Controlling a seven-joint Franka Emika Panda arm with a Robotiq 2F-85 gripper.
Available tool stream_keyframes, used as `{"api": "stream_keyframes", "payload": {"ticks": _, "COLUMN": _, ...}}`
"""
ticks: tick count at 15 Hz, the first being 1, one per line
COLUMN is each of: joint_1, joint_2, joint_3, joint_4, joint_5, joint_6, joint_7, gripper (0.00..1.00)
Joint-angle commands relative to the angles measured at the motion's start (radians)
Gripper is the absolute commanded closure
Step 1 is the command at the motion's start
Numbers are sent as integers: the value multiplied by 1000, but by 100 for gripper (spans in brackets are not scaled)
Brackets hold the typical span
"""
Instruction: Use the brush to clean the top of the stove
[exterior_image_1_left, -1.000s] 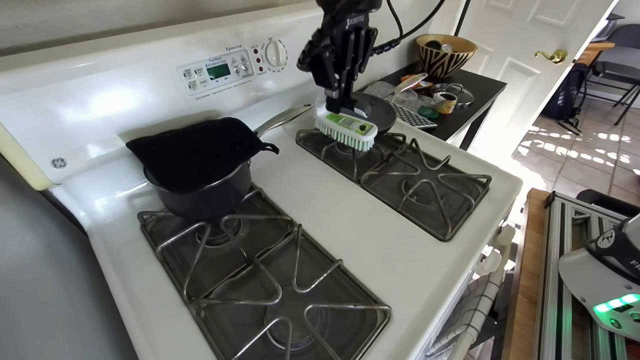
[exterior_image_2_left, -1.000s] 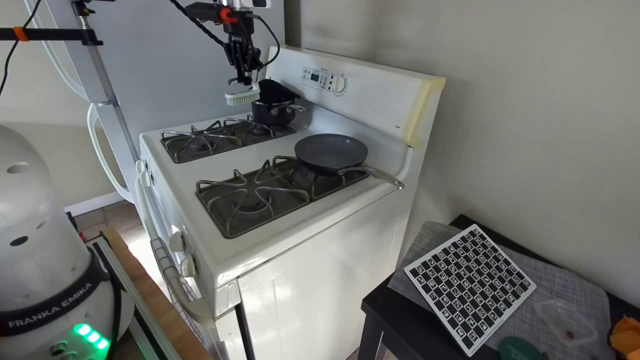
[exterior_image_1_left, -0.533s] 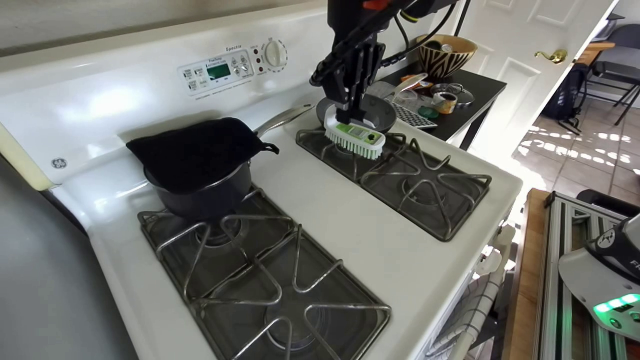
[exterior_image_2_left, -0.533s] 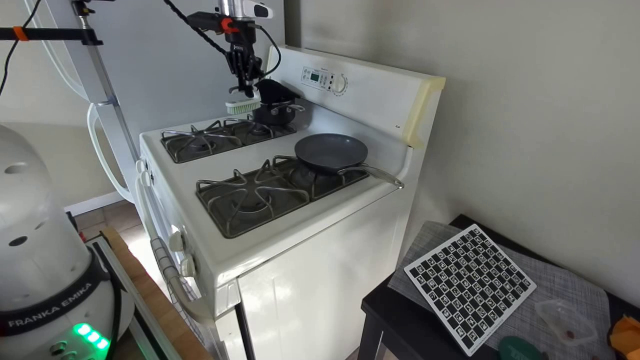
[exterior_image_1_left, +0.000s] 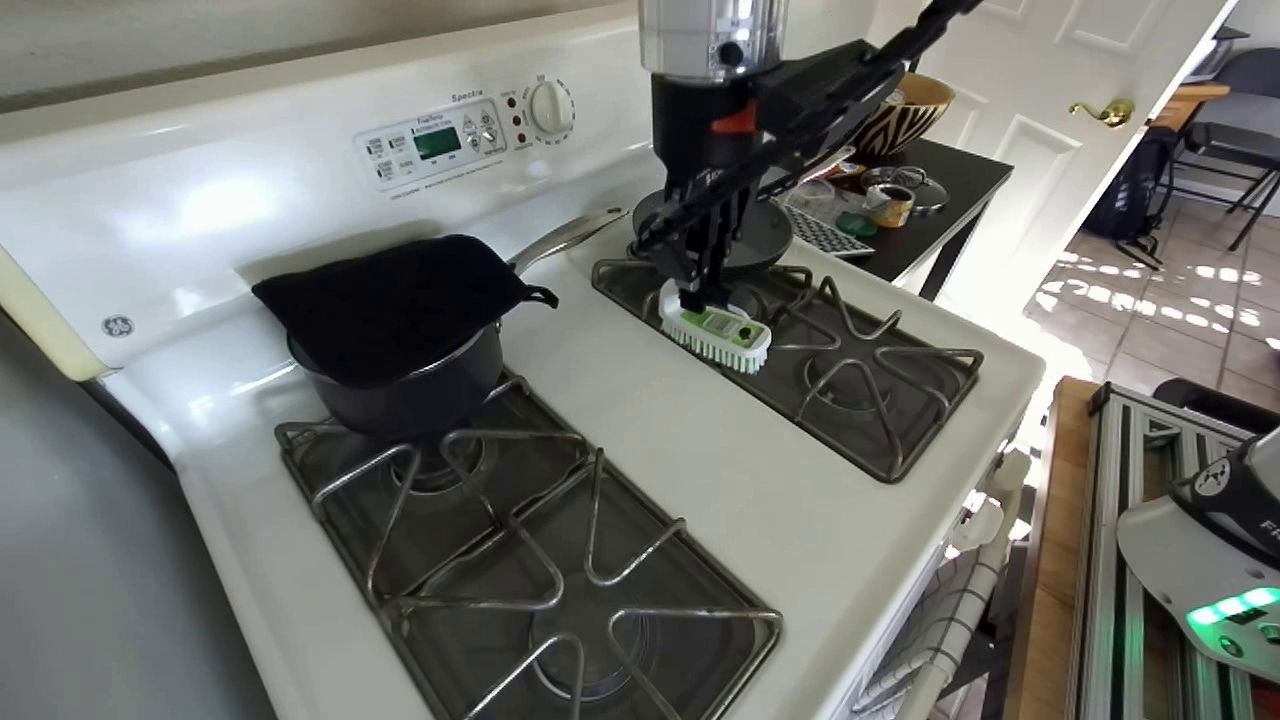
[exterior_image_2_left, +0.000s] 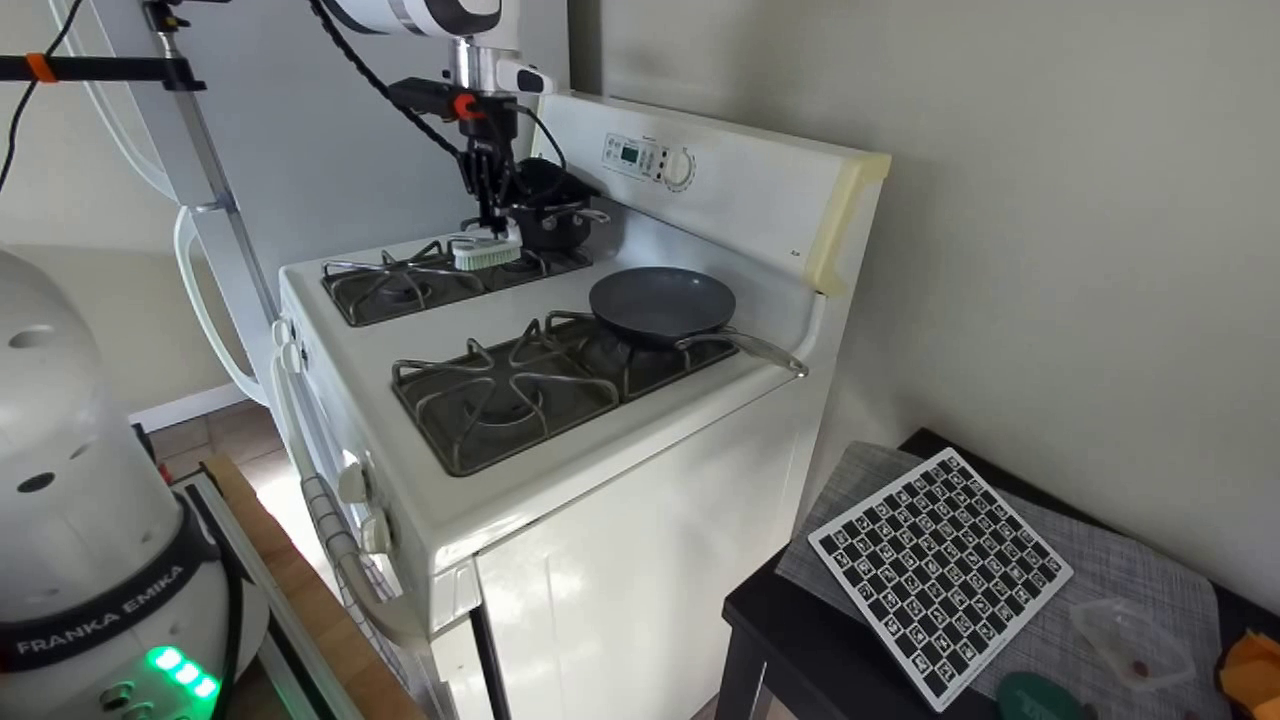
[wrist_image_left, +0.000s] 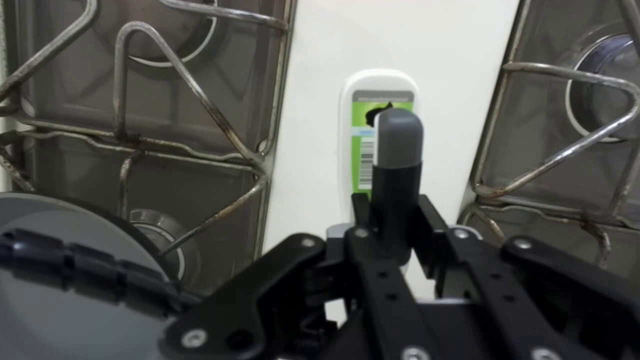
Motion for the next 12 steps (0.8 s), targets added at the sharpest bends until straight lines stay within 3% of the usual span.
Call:
{"api": "stream_keyframes", "payload": {"ticks": 1, "joint_1": 4, "joint_2": 33, "joint_3": -3, "joint_4": -41, "joint_5": -26, "joint_6": 97, "joint_7": 16, "gripper": 96}}
{"api": "stream_keyframes", "payload": {"ticks": 7, "joint_1": 12, "joint_2": 94, "joint_3": -11, "joint_4": -101, "joint_5": -57, "joint_6": 297, "joint_7": 31, "gripper": 96}}
{"api": "stream_keyframes", "payload": {"ticks": 12, "joint_1": 19, "joint_2": 140, "joint_3": -17, "joint_4": -117, "joint_5": -50, "joint_6": 385, "joint_7": 38, "gripper": 96}}
